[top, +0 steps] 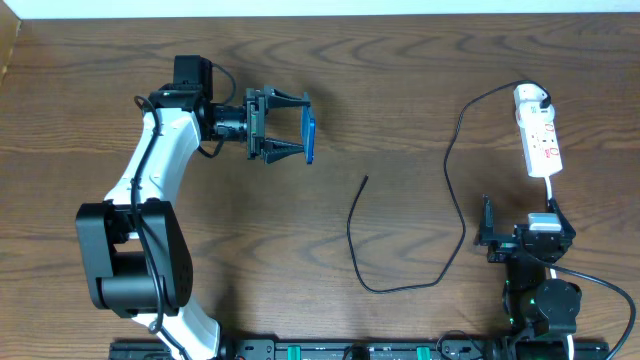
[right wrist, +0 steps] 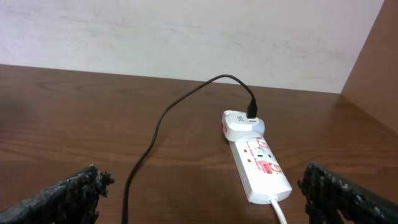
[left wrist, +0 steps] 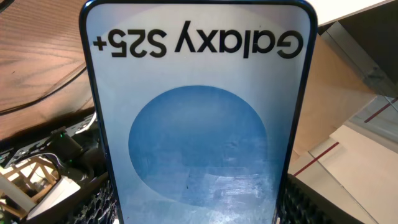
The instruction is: Plug charger to phone and switch on socket
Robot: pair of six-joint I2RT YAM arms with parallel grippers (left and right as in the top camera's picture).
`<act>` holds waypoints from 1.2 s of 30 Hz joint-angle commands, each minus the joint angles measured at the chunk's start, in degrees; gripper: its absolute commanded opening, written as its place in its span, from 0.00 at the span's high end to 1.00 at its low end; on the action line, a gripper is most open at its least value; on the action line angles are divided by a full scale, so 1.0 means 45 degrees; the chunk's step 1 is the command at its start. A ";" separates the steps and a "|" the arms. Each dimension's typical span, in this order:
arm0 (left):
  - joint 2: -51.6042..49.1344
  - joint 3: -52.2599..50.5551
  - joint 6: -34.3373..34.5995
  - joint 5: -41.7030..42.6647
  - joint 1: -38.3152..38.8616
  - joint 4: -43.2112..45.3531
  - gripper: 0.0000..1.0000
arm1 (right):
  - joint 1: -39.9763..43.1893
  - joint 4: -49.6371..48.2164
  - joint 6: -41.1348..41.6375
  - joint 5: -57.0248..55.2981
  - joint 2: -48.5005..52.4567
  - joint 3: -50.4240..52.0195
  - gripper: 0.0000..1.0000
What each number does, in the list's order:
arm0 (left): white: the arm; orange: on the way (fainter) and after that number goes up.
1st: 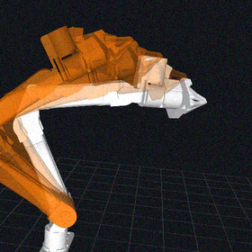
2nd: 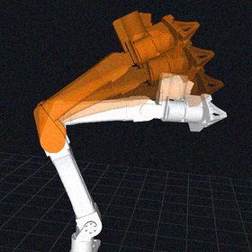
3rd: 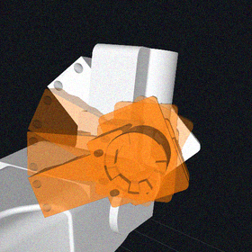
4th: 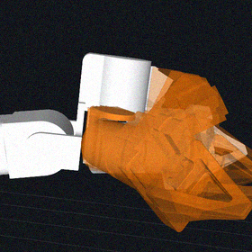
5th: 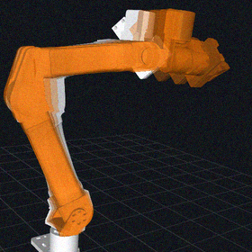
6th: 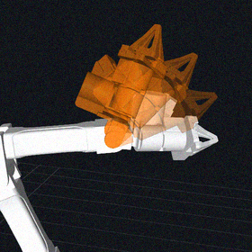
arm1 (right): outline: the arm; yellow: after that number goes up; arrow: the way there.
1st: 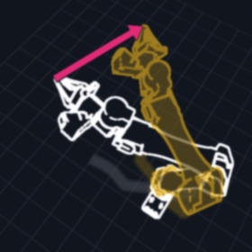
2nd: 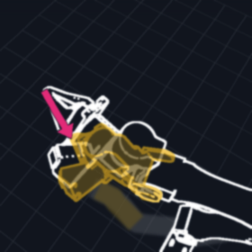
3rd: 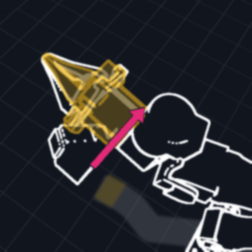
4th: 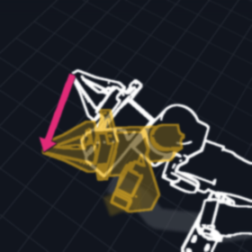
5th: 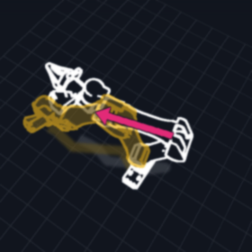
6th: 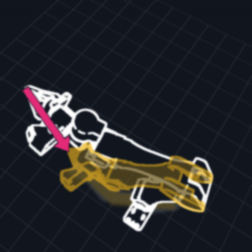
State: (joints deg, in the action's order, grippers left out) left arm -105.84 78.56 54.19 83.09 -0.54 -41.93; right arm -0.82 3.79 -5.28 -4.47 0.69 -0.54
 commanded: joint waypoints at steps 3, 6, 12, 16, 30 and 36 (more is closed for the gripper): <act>0.0398 0.0321 0.0034 0.0724 -0.0005 0.0015 0.92 | 0.0029 0.0015 -0.0175 0.0034 -0.0068 0.0049 0.01; 0.0398 0.0321 0.0029 0.0719 -0.0005 0.0015 0.92 | 0.0029 0.0015 -0.0175 0.0034 -0.0068 0.0049 0.01; 0.0398 0.0325 0.0029 0.0389 -0.0005 0.0019 0.93 | 0.0029 0.0015 -0.0175 0.0034 -0.0068 0.0049 0.01; 0.0398 0.0321 0.0029 0.0330 -0.0005 0.0015 0.93 | 0.0029 0.0015 -0.0175 0.0034 -0.0068 0.0049 0.01; 0.0398 0.0321 -0.0228 -0.1234 -0.0005 0.0024 0.93 | 0.0029 0.0015 -0.0175 0.0034 -0.0068 0.0049 0.01; 0.0398 0.0321 -0.0695 -0.4415 -0.0005 0.0107 0.93 | 0.0029 0.0015 -0.0175 0.0034 -0.0068 0.0049 0.01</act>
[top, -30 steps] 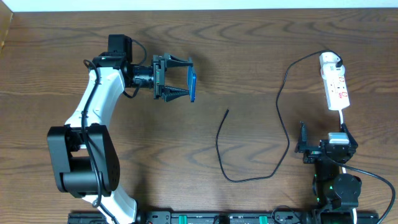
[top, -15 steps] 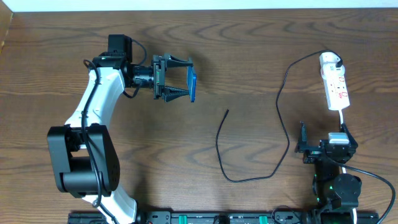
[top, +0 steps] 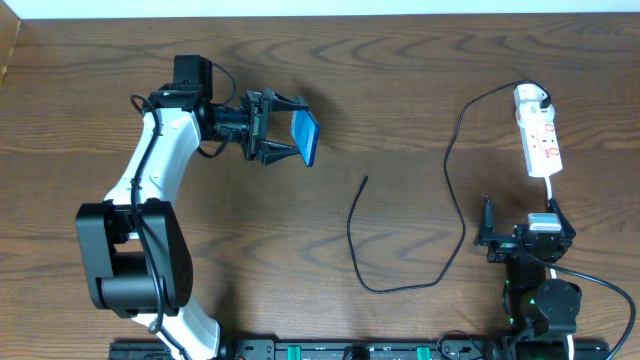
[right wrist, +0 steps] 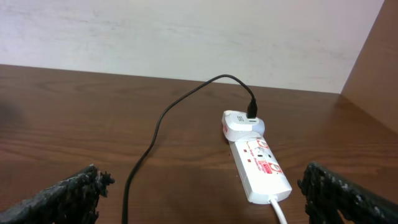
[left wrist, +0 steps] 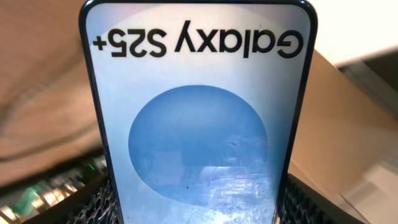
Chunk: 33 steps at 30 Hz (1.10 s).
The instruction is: Plug charger to phone and switch on socket
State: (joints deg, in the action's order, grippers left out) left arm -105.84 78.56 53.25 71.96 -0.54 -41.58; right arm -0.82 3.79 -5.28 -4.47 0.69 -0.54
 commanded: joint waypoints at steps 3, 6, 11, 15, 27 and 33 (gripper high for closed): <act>0.0398 0.0321 -0.0486 -0.3138 -0.0005 0.0034 0.92 | 0.0029 0.0015 -0.0175 0.0034 -0.0068 0.0049 0.01; 0.0398 0.0321 -0.0491 -0.4153 -0.0005 0.0034 0.92 | 0.0029 0.0015 -0.0175 0.0034 -0.0068 0.0049 0.01; 0.0398 0.0321 -0.0486 -0.4483 -0.0005 0.0034 0.93 | 0.0029 0.0015 -0.0175 0.0034 -0.0068 0.0049 0.01; 0.0398 0.0321 -0.0486 -0.4469 -0.0005 0.0029 0.93 | 0.0029 0.0015 -0.0175 0.0034 -0.0068 0.0049 0.01; 0.0398 0.0321 -0.0486 -0.2924 -0.0005 0.0024 0.93 | 0.0029 0.0015 -0.0175 0.0034 -0.0068 0.0049 0.01; 0.0398 0.0321 -0.0826 -0.2050 -0.0005 0.0005 0.93 | 0.0029 0.0015 -0.0175 0.0034 -0.0068 0.0049 0.01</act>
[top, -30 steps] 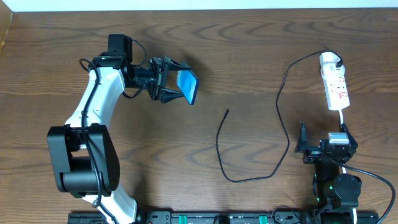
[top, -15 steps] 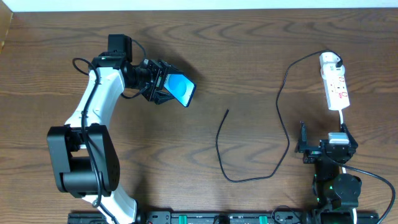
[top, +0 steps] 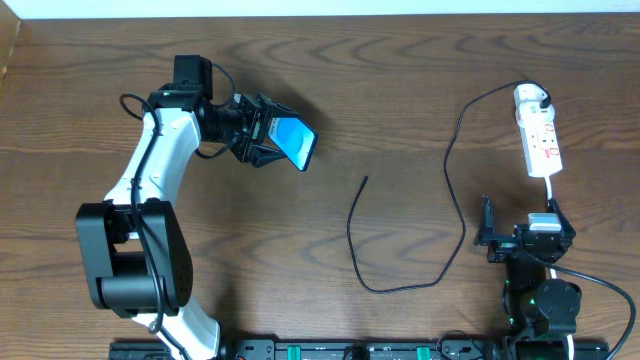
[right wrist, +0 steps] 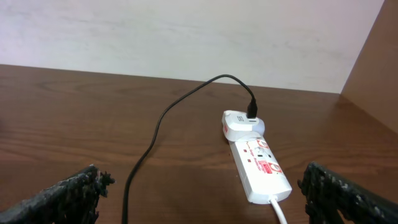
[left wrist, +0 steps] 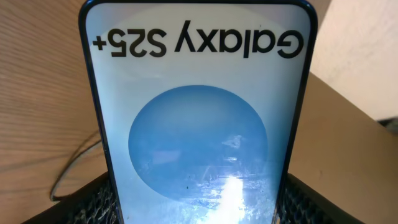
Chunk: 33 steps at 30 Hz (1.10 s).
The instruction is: Plug charger to phone and switch on socket
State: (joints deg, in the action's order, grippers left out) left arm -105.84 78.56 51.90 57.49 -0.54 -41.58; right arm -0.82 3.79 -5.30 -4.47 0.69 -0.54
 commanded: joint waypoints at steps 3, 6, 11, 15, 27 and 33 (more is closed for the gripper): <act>0.0398 0.0321 -0.0952 0.1117 -0.0005 -0.0233 0.92 | 0.0029 0.0015 -0.0170 0.0034 -0.0068 0.0049 0.01; 0.0398 0.0321 -0.1389 0.0622 -0.0005 -0.0316 0.93 | 0.0029 0.0015 -0.0170 0.0034 -0.0068 0.0049 0.01; 0.0398 0.0321 -0.1627 -0.2108 -0.0005 -0.0967 0.93 | 0.0029 0.0015 -0.0170 0.0034 -0.0068 0.0049 0.01; 0.0398 0.0321 -0.1632 -0.4605 -0.0005 -0.1719 0.93 | 0.0029 0.0015 -0.0170 0.0034 -0.0068 0.0049 0.01; 0.0389 0.0112 -0.1622 -1.1502 0.0588 -0.2545 0.93 | 0.0029 0.0015 -0.0170 0.0034 -0.0068 0.0049 0.01; 0.0359 -0.0155 -0.1622 -1.3027 0.1166 -0.2419 0.93 | 0.0029 0.0015 -0.0170 0.0034 -0.0068 0.0049 0.01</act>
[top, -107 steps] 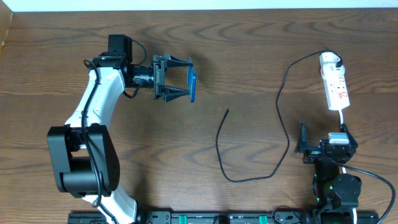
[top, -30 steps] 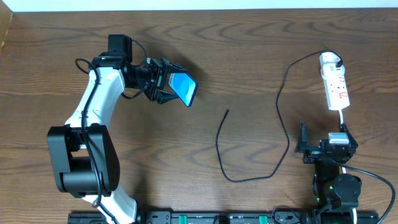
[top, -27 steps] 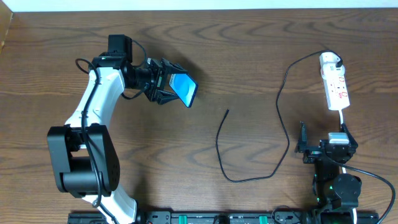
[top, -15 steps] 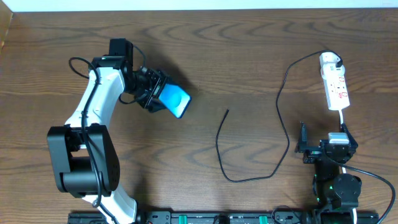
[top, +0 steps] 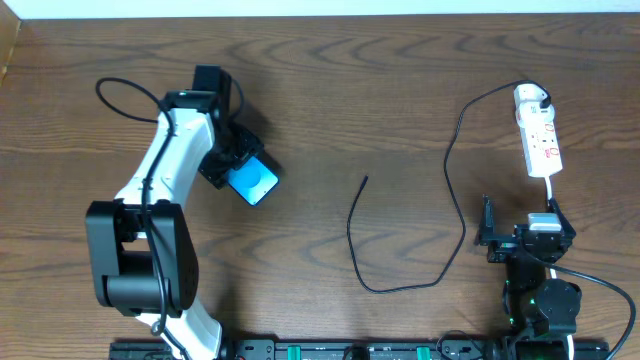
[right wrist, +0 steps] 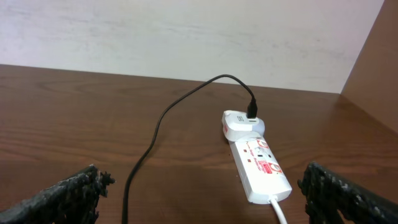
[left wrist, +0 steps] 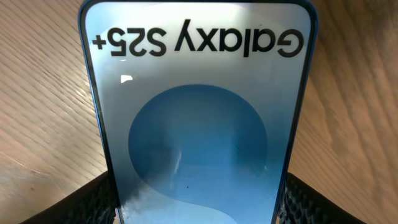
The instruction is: Plug charger to phone and switch on socket
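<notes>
A blue phone (top: 251,181) with its "Galaxy S25+" screen facing up is held low over the table at the left, and my left gripper (top: 236,170) is shut on it. In the left wrist view the phone (left wrist: 198,124) fills the frame, with wood grain close behind it. The frames do not show whether it touches the table. The black charger cable (top: 352,235) lies in the middle, with its free plug end (top: 365,180) to the right of the phone. It runs to a white adapter (right wrist: 242,124) in the white socket strip (right wrist: 261,168). My right gripper (right wrist: 202,202) is open, short of the strip.
The socket strip (top: 538,135) lies at the far right of the table, its white lead running toward the right arm's base (top: 540,295). The left arm's own black wire loops at the back left (top: 115,95). A side wall rises at the right (right wrist: 373,68).
My left gripper has moved down and to the left with the phone, from the back of the table toward the middle left. The phone now lies flatter, screen up. The right arm and cable are unchanged.
My left gripper first held the phone on edge high at the back, left of the cable. At each later moment the screen was turned more upward. Now the phone is lower, nearer the front left, screen up. The right gripper stayed open and still throughout.
</notes>
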Robot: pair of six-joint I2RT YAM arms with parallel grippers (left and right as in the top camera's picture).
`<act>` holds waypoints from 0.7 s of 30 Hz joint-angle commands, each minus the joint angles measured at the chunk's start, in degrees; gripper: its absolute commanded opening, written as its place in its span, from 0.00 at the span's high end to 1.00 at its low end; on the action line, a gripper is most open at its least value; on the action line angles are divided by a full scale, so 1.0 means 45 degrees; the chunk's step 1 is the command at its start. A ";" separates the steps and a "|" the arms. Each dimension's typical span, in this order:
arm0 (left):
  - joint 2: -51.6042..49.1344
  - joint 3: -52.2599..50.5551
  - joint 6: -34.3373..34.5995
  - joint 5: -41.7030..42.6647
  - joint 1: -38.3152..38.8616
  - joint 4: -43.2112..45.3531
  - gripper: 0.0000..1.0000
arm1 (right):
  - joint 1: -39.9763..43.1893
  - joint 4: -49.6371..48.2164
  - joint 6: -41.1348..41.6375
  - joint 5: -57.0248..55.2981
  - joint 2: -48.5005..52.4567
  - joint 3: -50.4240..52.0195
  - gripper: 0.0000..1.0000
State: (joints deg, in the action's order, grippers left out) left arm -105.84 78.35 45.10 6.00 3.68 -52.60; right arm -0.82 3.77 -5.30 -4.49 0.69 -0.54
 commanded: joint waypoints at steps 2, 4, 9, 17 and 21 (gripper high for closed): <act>0.0311 -0.0126 -0.0112 -0.1583 0.0291 0.0039 0.93 | 0.0029 0.0019 -0.0170 0.0039 -0.0068 0.0049 0.01; 0.0243 -0.0155 -0.0112 -0.1579 0.0340 0.0034 0.93 | 0.0029 0.0019 -0.0170 0.0039 -0.0068 0.0049 0.01; -0.0102 -0.0359 -0.0117 -0.1433 0.0359 0.0015 0.93 | 0.0029 0.0019 -0.0170 0.0039 -0.0068 0.0049 0.01; -0.0986 -0.0369 -0.0107 -0.0850 0.0359 -0.0053 0.93 | 0.0029 0.0019 -0.0170 0.0039 -0.0068 0.0049 0.01; -0.1375 -0.0364 -0.0102 -0.0835 0.0359 -0.0015 0.93 | 0.0029 0.0019 -0.0170 0.0039 -0.0068 0.0049 0.01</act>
State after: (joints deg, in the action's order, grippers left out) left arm -110.91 77.06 44.97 1.85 5.15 -52.47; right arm -0.82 3.79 -5.28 -4.47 0.69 -0.54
